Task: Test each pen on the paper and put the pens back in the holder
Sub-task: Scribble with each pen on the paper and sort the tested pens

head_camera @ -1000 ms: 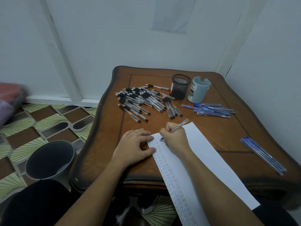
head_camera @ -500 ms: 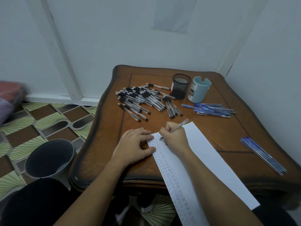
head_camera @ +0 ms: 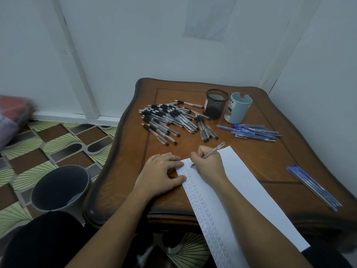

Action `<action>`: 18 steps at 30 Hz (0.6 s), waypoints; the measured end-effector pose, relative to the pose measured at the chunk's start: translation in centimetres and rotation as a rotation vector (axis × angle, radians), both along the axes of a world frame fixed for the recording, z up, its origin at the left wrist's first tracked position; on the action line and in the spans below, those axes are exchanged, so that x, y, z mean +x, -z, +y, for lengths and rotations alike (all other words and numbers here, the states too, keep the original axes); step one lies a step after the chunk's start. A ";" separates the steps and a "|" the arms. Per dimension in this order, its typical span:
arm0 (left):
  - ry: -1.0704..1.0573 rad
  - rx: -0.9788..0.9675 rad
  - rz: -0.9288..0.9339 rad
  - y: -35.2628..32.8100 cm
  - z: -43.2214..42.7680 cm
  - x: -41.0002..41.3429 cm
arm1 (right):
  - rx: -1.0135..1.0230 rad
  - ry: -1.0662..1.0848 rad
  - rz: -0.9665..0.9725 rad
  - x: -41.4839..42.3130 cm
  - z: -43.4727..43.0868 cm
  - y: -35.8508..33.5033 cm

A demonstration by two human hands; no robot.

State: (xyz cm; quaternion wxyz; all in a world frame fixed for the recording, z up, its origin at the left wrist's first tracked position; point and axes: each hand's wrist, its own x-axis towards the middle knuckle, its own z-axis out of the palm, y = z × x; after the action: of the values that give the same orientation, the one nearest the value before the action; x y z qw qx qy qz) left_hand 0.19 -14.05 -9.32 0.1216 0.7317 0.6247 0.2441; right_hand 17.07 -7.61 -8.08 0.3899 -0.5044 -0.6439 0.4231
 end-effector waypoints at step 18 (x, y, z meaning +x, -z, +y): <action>-0.153 -0.049 0.010 0.0 0.8 0.4 | -0.123 -0.017 -0.182 2.6 2.0 -2.1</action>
State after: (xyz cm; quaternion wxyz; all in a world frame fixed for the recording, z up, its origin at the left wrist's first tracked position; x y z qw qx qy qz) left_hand 0.60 -13.22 -9.31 0.1171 0.6798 0.6852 0.2337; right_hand 19.71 -5.56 -6.01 0.2948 -0.5582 -0.6536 0.4175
